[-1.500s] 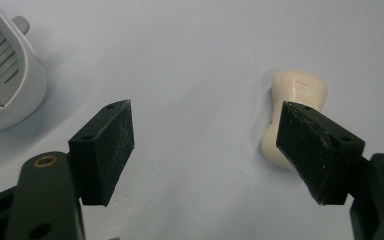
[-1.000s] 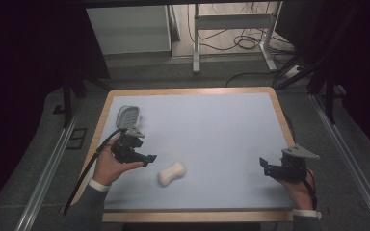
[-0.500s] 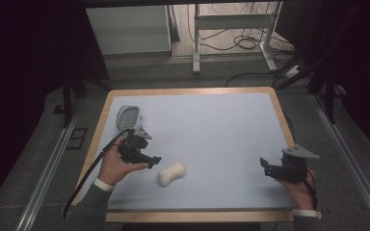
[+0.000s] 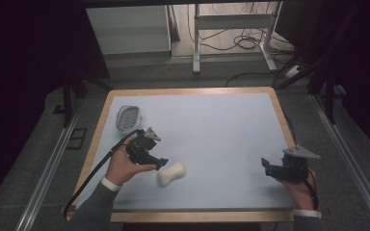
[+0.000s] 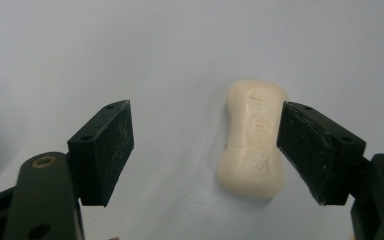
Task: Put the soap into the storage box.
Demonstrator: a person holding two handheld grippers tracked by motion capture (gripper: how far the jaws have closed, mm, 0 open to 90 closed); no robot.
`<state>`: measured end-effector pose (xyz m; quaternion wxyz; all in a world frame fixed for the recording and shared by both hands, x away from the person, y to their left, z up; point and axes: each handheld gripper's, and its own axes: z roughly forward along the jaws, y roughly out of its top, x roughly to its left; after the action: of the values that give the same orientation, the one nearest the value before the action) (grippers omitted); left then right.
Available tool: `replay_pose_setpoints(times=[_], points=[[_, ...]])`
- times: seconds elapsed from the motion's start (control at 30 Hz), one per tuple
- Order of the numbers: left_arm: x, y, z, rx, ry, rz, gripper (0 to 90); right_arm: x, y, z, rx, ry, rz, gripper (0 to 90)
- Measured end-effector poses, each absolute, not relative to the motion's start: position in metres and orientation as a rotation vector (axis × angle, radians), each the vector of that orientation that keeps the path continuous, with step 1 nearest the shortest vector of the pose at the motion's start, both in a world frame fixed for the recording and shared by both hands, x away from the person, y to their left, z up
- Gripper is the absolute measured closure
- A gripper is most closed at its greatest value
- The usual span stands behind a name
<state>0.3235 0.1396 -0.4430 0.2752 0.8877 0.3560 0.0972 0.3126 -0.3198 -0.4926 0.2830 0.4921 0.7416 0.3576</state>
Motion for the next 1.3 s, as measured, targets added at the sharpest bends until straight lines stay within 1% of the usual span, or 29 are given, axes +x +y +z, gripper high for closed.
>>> replay_pose_setpoints(times=[0.3,0.73,0.9,1.13,1.3], points=[[0.320,0.126,-0.448,2.432,0.935,0.245,22.6,0.312,-0.320,-0.492,1.314,1.985,0.959,7.9],[0.321,0.106,-0.471,2.500,0.924,0.190,22.3,0.313,-0.320,-0.494,1.316,1.988,0.956,8.0],[0.323,0.100,-0.479,2.562,0.912,0.182,22.8,0.313,-0.320,-0.494,1.315,1.989,0.951,7.9],[0.325,0.088,-0.494,2.625,0.905,0.157,26.0,0.313,-0.320,-0.495,1.314,1.992,0.943,7.9],[0.326,0.088,-0.499,2.637,0.922,0.158,29.3,0.313,-0.321,-0.495,1.316,1.987,0.941,7.9]])
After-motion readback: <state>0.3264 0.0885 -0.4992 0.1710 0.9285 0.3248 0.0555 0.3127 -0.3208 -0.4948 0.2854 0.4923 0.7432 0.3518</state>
